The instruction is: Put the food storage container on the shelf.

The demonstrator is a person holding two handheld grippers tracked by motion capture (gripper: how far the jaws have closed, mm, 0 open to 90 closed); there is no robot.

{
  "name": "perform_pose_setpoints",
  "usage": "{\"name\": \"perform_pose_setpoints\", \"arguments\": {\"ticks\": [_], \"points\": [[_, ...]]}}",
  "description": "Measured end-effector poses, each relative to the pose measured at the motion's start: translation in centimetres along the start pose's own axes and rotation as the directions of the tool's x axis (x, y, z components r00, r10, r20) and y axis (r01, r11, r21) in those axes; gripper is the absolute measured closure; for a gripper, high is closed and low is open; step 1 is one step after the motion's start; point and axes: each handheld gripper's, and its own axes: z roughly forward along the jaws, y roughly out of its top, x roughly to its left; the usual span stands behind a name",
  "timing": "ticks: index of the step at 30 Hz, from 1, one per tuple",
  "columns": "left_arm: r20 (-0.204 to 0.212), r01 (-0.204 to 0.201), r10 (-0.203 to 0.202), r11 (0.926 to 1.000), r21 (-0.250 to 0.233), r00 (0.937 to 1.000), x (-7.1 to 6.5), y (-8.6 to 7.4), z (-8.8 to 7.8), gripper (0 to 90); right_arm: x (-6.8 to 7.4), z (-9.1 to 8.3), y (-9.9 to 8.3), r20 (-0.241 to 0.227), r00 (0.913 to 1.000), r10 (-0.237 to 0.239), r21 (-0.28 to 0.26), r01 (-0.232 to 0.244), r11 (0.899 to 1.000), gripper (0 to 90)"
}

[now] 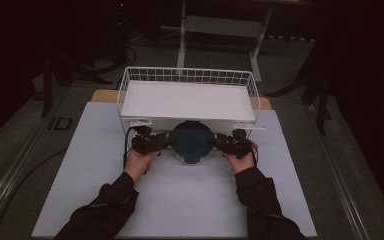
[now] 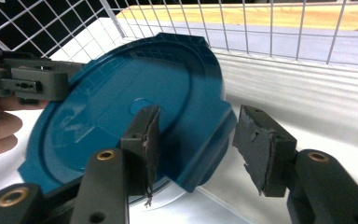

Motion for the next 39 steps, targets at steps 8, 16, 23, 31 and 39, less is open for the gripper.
{"name": "perform_pose_setpoints", "arguments": {"ticks": [8,16,23,31,39], "points": [[0.057,-0.067,0.065,0.997,0.037,0.9962,-1.3,-0.7,-1.1,5.1,1.0,-0.7,-1.0,0.0,0.9979,-0.065,-0.012,0.065,0.998,44.3],[0.061,-0.131,0.128,0.9905,0.044,0.9899,-2.9,-1.4,-3.1,0.5,2.7,-2.5,-1.8,-0.041,0.9969,-0.068,-0.035,0.067,0.997,43.6],[0.075,-0.151,0.149,0.9884,0.017,0.986,-4.2,-1.8,-4.6,0.5,4.7,-3.0,-2.7,-0.111,0.991,-0.075,-0.027,0.073,0.997,54.4],[0.067,-0.202,0.202,0.9793,0.008,0.9772,-5.4,-2.7,-5.6,0.4,6.9,-1.8,-3.9,-0.155,0.979,-0.132,0.038,0.14,0.989,87.3],[0.071,-0.211,0.21,0.9773,0.016,0.9751,-5.4,-3.5,-5.5,0.4,8.3,0.4,-4.3,-0.174,0.9709,-0.164,0.104,0.184,0.977,89.9]]}}
